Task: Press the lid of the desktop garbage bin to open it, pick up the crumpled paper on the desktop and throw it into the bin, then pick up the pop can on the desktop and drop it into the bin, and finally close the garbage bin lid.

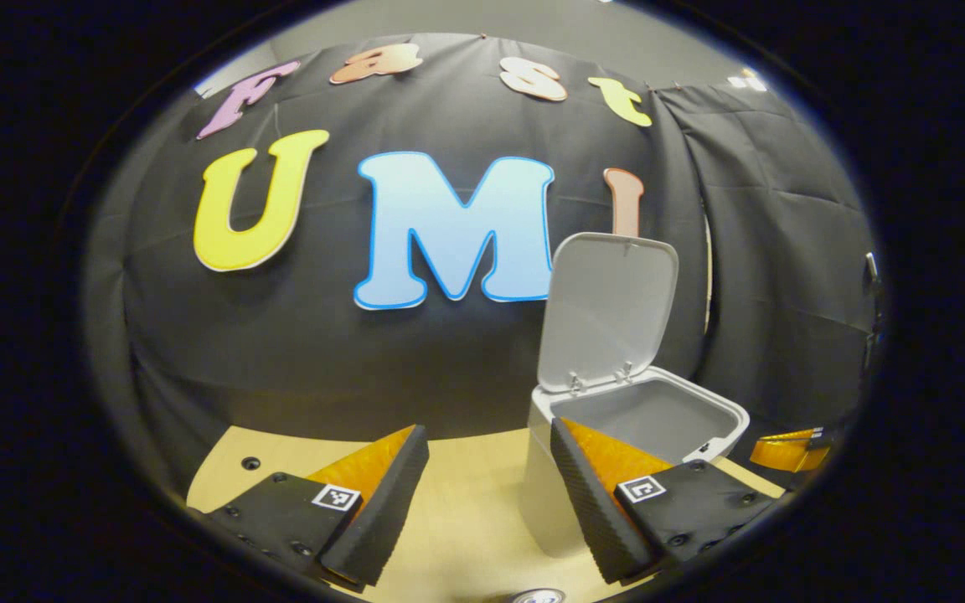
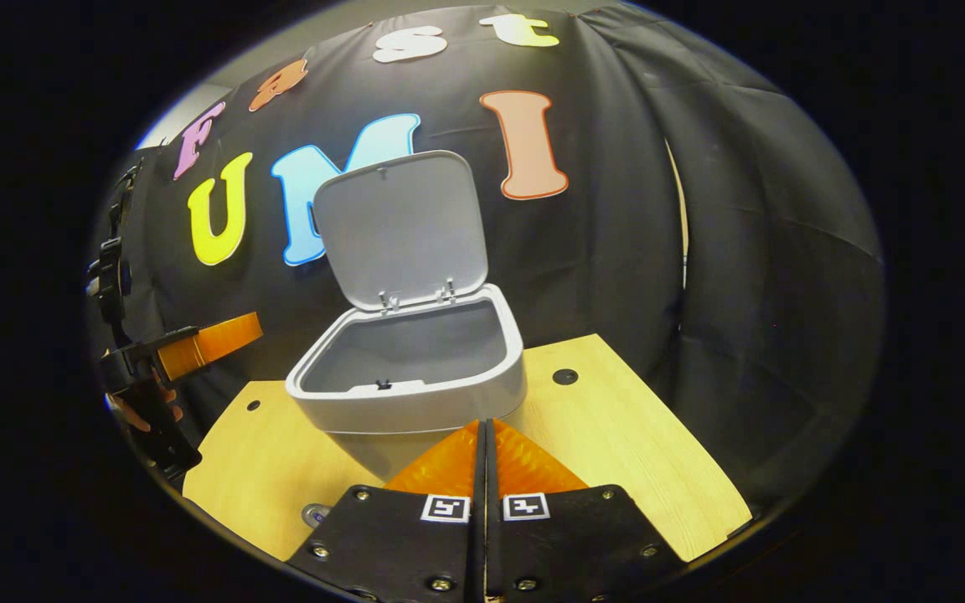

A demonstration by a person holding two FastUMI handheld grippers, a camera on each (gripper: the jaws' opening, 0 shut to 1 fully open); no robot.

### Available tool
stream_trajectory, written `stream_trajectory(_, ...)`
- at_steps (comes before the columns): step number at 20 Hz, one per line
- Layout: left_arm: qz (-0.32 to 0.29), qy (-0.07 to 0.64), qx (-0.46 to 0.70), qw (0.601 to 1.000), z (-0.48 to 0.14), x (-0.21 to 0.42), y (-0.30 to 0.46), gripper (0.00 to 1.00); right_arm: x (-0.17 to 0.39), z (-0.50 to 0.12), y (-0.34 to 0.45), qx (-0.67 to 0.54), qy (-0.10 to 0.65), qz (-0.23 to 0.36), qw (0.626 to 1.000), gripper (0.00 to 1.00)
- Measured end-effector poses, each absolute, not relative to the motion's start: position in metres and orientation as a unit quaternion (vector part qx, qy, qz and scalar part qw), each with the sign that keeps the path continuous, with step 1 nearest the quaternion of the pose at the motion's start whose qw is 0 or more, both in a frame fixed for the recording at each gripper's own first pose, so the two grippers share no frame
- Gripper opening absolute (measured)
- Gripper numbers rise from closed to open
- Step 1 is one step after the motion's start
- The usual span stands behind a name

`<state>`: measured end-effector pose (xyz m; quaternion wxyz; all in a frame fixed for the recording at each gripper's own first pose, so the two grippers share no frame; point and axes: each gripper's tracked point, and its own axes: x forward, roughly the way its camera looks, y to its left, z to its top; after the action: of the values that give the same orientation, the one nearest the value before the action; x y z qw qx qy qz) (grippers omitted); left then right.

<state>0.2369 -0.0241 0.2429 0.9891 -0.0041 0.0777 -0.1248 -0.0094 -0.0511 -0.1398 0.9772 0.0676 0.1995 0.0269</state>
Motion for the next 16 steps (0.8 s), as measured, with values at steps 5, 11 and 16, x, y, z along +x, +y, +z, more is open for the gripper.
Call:
stream_trajectory(5,-0.077,0.080,-0.015,0.994,0.240,0.219,0.028,0.96,-0.013,-0.145,-0.025,0.062,0.206,0.057,0.975,0.00)
stream_trajectory(11,-0.024,0.088,-0.027,0.995,0.230,0.200,0.083,1.00,-0.013,-0.148,0.011,0.055,0.213,0.096,0.971,0.00)
stream_trajectory(16,0.009,0.093,-0.034,0.995,0.224,0.186,0.116,1.00,-0.011,-0.150,0.036,0.049,0.220,0.125,0.966,0.00)
